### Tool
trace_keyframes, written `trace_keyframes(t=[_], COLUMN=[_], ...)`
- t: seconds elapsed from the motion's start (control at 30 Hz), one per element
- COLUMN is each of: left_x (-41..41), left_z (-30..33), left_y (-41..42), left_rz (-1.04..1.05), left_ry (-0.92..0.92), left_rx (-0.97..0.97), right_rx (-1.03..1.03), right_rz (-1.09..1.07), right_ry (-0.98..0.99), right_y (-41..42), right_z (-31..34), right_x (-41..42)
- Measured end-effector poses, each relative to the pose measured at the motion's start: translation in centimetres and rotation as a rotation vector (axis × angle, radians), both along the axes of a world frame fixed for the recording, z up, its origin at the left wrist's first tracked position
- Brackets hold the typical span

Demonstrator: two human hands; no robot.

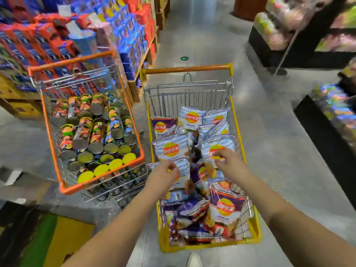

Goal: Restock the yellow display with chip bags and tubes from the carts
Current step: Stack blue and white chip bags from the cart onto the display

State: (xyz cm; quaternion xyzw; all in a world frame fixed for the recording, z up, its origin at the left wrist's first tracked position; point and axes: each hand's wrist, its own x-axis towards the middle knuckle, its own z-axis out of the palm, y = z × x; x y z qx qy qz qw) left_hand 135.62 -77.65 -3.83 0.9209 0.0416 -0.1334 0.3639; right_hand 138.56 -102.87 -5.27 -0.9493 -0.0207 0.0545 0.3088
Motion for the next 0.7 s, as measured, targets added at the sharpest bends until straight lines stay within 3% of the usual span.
trace_keyframes(t=[0.13, 0.2, 0.3, 0.47, 0.6, 0.7], left_x=[3.7, 4.6, 5.1, 5.1, 4.3, 2.9], left_z=[-2.2, -2.8, -4.0, -4.7, -4.6, -5.0], left_y=[-0.6, -0.5, 0.2, 0.9, 0.9, 0.9], left_rz=[-0.091, -0.138, -0.213, -0.353, -0.452, -0.423], left_ry=[-0.047, 0.032, 0.158, 0.167, 0.166, 0.215], left_rx=[0.294, 0.429, 0.53, 0.709, 0.788, 0.659], right_rx=[-0.288, -0.446, -0.689, -0.955, -0.997, -0.892], right_rz=[0.132, 0.209, 0.271, 0.378, 0.428, 0.404], right_ry=[-0.003, 0.024, 0.03, 0.07, 0.069, 0.101], right_y=[-2.3, -2.4, -2.0, -1.1, -0.8, -0.7], right_z=[0.2, -0.1, 0.0, 1.1, 1.8, 1.6], right_x=[6.7, 8.5, 9.6, 8.8, 8.6, 8.9])
